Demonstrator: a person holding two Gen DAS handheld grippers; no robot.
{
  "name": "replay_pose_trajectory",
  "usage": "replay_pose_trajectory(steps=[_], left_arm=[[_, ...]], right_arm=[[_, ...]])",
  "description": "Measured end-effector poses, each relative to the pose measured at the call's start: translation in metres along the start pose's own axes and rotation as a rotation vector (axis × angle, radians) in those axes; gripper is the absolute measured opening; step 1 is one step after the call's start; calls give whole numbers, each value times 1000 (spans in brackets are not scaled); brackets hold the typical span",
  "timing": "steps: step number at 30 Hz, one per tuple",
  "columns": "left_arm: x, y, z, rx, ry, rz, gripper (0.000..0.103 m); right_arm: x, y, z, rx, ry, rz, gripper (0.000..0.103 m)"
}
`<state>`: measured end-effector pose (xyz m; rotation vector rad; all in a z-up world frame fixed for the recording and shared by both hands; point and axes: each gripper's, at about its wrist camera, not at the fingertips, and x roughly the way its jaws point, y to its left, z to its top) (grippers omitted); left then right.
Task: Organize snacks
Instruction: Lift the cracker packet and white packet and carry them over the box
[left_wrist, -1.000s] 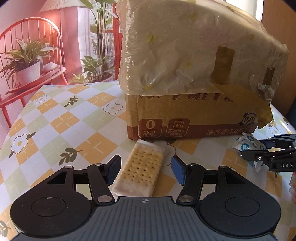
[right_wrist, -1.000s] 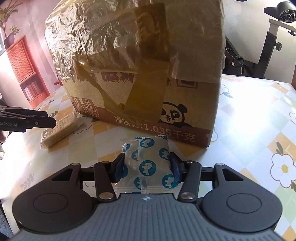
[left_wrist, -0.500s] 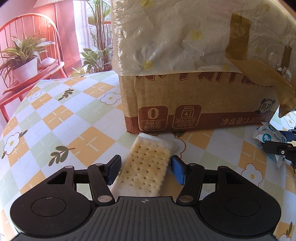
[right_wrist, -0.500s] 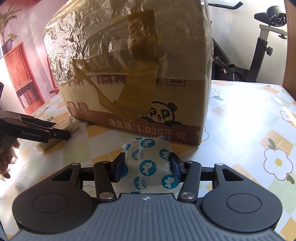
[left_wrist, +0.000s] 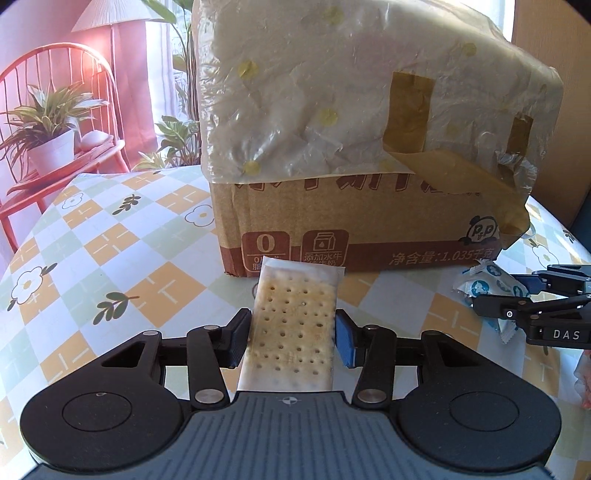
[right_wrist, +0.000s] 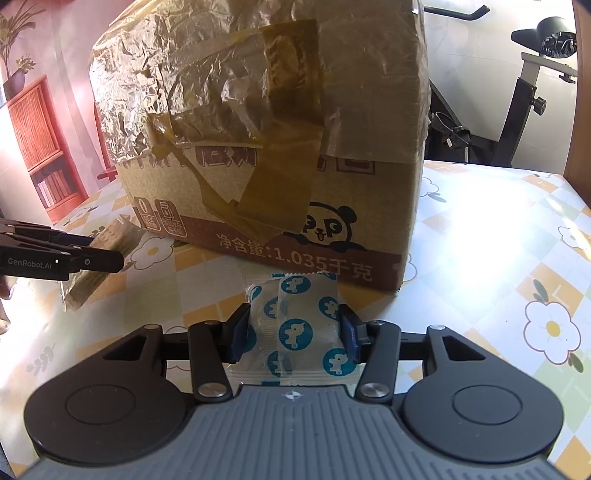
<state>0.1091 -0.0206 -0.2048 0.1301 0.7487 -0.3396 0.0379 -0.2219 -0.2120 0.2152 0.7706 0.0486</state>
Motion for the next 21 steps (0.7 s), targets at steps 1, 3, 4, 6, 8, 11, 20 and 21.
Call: replay_pose_trajectory(steps=[1, 3, 4, 6, 8, 11, 20, 21], left_arm=[[-4, -1, 2, -2, -9, -4, 50], [-12, -5, 5, -8, -30, -10, 50], [-16, -6, 6, -10, -41, -13, 50], [-23, -10, 6, -14, -55, -19, 50], [-29, -13, 5, -20, -71, -24, 50], [-37, -16, 7, -25, -91, -25, 50], [-77, -13, 26, -49, -207, -2, 50], [-81, -12, 30, -53, -214, 1, 50]], right_arm=[[-1, 1, 0, 1, 2, -2, 50], [-3, 2, 1, 3, 8, -3, 50], [-5, 3, 1, 3, 7, 0, 50], [-9, 4, 2, 1, -2, 2, 50], [-15, 5, 3, 7, -11, 4, 50], [-22, 7, 3, 25, -27, 14, 50], [-53, 37, 25, -12, -114, 76, 49], [-58, 40, 30, -11, -129, 80, 49]])
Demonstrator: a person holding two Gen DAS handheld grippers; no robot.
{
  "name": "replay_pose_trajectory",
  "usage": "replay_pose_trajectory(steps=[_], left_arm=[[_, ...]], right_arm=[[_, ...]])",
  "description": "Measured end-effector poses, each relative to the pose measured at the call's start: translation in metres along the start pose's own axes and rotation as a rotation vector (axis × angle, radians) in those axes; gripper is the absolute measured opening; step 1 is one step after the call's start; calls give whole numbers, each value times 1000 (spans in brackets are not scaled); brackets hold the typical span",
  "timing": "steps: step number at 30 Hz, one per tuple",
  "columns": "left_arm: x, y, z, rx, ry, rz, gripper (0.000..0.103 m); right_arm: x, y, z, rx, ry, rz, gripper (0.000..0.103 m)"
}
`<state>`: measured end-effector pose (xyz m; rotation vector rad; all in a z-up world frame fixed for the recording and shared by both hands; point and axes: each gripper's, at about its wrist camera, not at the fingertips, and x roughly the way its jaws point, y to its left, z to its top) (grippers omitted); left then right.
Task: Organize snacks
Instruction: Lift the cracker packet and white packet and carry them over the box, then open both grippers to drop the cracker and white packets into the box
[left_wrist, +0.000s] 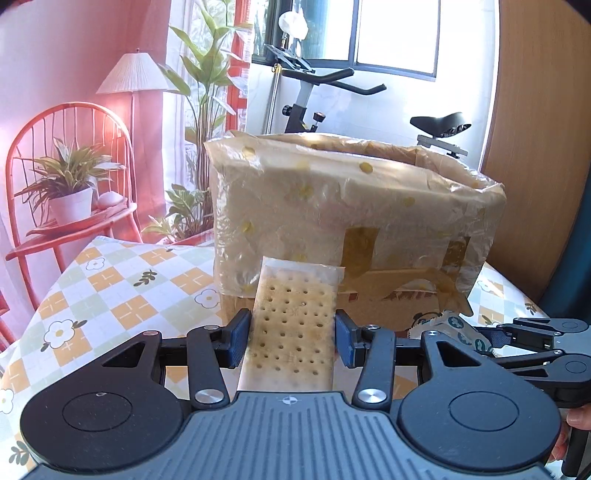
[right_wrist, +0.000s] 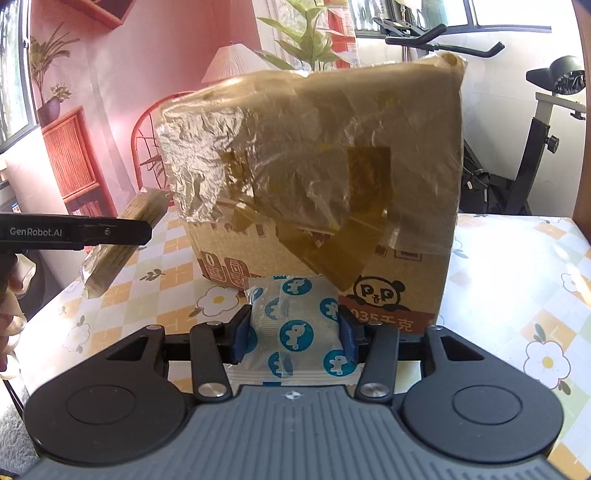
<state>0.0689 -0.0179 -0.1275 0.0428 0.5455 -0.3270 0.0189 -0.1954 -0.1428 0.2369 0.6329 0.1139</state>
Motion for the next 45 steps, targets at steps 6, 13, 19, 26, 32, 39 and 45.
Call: replay_pose_trajectory(steps=[6, 13, 19, 26, 32, 39, 45], left_arm=[[-29, 6, 33, -27, -113, 7, 50], [-29, -2, 88, -26, -209, -18, 50], [24, -15, 138, -17, -185, -33, 50], [90, -25, 161, -6, -67, 3, 50], [108, -19, 164, -9, -29, 47, 51], [104, -14, 167, -18, -28, 71, 53], [82, -19, 171, 34, -60, 28, 85]], right_arm=[[-27, 16, 49, -20, -110, 31, 49], [-53, 19, 117, -31, -246, 53, 49], [-15, 2, 171, -77, -226, -35, 49], [49, -38, 184, -39, -88, -172, 49], [58, -51, 187, -30, -54, -202, 50], [59, -50, 188, -29, -34, -188, 51], [47, -42, 193, -35, -53, -185, 74]])
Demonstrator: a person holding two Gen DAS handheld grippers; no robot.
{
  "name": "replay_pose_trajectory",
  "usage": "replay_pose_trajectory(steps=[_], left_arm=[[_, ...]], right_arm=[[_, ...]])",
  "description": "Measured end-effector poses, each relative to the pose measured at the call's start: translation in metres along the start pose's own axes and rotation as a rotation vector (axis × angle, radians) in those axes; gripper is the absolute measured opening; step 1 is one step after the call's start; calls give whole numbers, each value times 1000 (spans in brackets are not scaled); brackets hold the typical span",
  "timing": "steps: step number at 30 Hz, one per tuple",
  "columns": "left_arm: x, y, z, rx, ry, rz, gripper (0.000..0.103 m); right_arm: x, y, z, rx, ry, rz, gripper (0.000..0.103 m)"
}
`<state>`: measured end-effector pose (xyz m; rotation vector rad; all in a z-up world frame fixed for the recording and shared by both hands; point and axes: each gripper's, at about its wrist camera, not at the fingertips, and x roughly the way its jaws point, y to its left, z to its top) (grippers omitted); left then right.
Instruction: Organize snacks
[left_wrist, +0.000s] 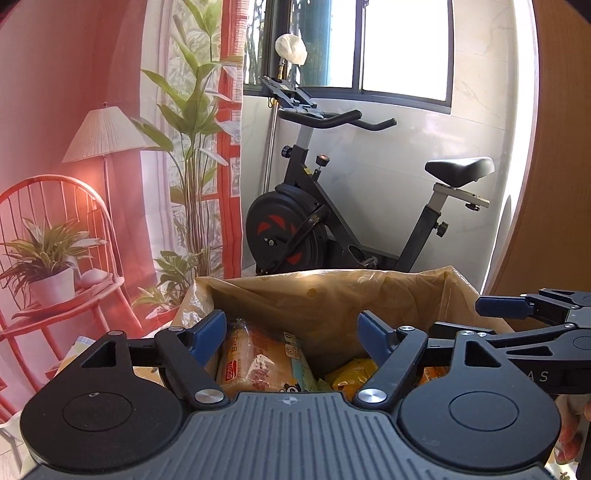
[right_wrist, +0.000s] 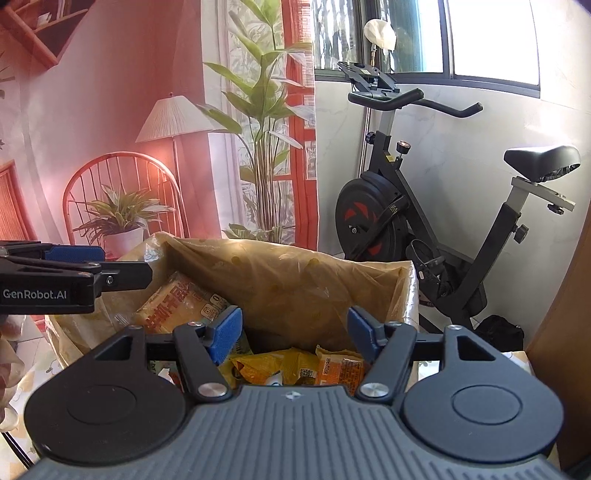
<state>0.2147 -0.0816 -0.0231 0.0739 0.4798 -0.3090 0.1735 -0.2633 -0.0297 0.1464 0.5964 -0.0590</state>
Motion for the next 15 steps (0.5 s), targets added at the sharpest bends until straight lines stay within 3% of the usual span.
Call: replay_pose_trajectory(steps=[3, 5, 7, 15], left_arm=[[-18, -2, 4, 22, -33, 41, 90], [-32, -6, 8, 52, -58, 130, 92], [-44, -9, 11, 62, -75, 175, 93], [-99, -7, 16, -16, -128, 159, 96]], right_arm=[[-12, 4, 7, -2, -5, 12, 86], [-22, 8, 11, -2, -9, 11, 96], [-33, 11, 13, -3, -27, 6, 98], [-82, 24, 12, 10, -83, -45, 103]])
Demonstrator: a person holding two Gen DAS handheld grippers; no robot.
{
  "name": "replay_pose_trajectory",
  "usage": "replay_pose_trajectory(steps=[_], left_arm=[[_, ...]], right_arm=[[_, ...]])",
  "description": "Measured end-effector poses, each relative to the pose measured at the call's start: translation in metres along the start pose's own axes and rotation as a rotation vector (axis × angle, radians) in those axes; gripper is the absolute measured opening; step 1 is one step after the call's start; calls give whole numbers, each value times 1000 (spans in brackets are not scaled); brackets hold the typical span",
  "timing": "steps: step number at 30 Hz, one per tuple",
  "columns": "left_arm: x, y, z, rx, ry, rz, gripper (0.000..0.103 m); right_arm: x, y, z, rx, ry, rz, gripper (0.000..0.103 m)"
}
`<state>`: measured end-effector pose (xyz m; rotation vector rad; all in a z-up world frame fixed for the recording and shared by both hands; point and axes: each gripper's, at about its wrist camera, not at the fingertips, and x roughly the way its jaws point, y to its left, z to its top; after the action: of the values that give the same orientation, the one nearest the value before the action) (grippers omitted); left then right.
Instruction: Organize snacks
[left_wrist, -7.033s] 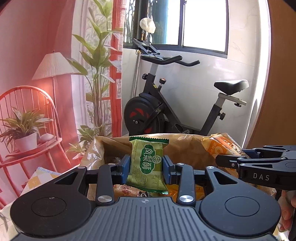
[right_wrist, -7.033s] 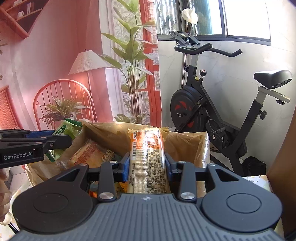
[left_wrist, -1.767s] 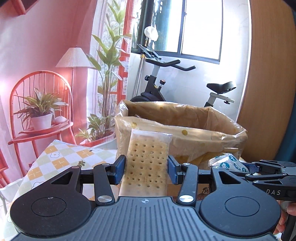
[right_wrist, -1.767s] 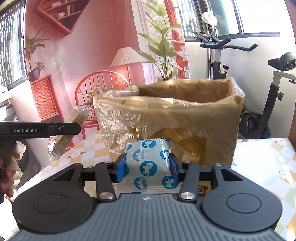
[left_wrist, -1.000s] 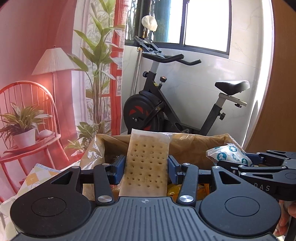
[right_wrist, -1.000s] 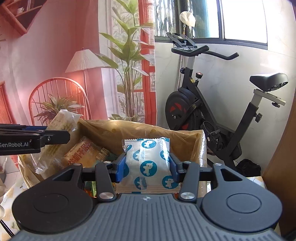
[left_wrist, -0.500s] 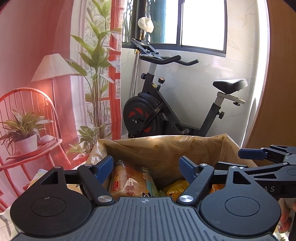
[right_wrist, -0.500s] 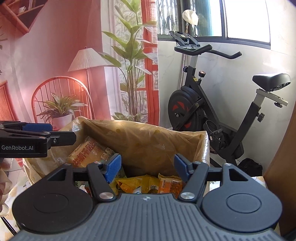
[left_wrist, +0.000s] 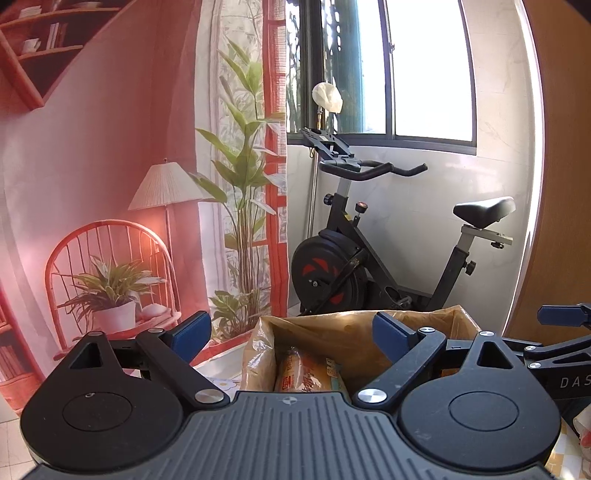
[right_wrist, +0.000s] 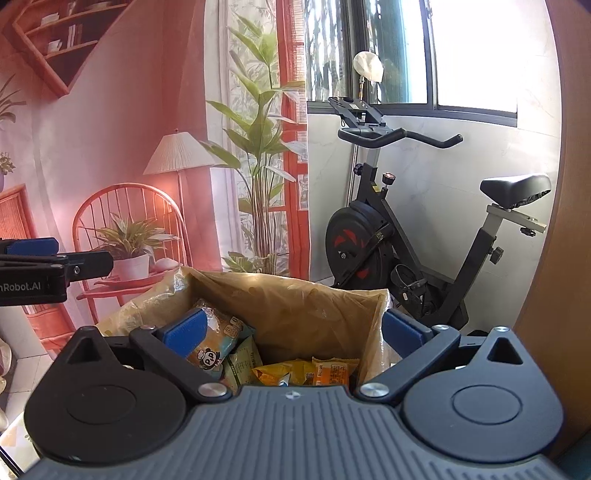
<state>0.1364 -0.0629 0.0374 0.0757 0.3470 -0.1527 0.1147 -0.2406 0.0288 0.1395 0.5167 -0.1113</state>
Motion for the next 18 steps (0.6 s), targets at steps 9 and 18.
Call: replay_pose_trajectory(steps=[9, 18], left_arm=[[-40, 2, 0, -49, -2, 42, 98], [-70, 1, 5, -52, -26, 57, 98]], right_arm=[[-53, 0, 1, 32, -53, -1, 103], [-81, -1, -5, 71, -59, 4, 103]])
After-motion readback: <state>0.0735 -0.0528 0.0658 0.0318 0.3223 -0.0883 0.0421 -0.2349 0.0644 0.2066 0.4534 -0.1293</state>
